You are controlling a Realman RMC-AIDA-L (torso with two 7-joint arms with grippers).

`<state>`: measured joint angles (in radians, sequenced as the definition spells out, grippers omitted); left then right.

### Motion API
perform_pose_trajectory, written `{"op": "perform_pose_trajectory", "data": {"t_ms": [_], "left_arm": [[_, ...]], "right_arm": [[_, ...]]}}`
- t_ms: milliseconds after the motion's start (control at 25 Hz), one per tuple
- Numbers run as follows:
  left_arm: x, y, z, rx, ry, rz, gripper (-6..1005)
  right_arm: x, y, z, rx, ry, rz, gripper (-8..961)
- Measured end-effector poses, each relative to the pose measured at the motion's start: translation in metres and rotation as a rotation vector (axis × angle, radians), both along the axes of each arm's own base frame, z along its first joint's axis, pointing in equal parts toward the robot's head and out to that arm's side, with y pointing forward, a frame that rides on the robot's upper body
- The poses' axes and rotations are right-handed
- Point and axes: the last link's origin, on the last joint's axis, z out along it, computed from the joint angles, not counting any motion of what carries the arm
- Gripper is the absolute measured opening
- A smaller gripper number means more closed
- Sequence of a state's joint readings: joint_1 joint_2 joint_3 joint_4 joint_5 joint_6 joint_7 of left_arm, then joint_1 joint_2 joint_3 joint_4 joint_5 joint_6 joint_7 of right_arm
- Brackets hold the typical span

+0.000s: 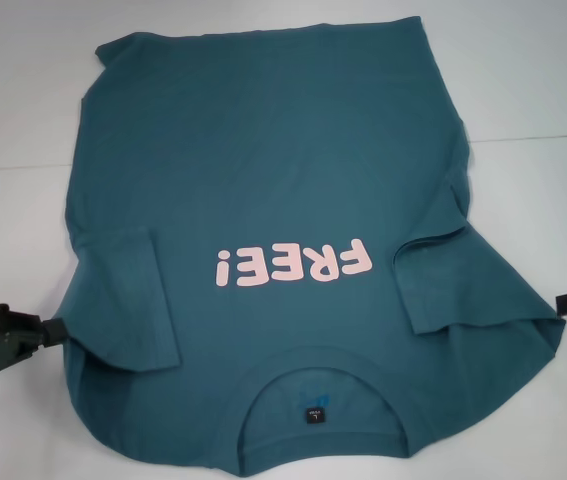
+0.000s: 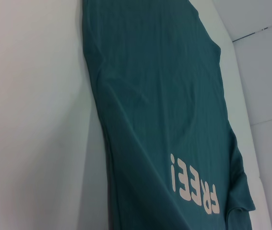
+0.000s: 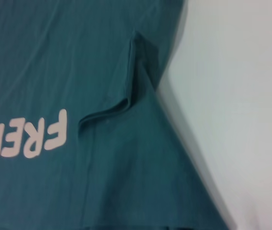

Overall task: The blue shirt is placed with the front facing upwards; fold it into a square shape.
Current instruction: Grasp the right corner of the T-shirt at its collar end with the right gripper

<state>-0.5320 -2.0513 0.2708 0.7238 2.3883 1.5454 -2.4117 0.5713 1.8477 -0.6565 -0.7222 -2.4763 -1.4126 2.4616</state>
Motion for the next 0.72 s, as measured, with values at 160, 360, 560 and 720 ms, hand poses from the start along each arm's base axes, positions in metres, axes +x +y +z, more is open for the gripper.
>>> {"op": "perform_pose_trajectory", "data": {"t_ms": [160, 360, 560, 720], "left_arm": [[0.0, 0.0, 0.0, 0.002, 0.002, 0.001, 8], [-0.001, 0.0, 0.0, 0.003, 0.002, 0.001, 9], [-0.002, -0.001, 0.0, 0.005, 0.002, 0.005, 10], [-0.003, -0.001, 0.0, 0.006, 0.003, 0.008, 11]], "right_arm": [[-0.003, 0.005, -0.005, 0.005, -0.017, 0.01, 733], [-0.003, 0.009, -0.01, 0.002, -0.043, 0.016, 733], [-0.004, 0.011, -0.016, -0.009, -0.068, 0.021, 733], [-0.007, 0.013, -0.018, -0.011, -0.069, 0.028, 732]]}}
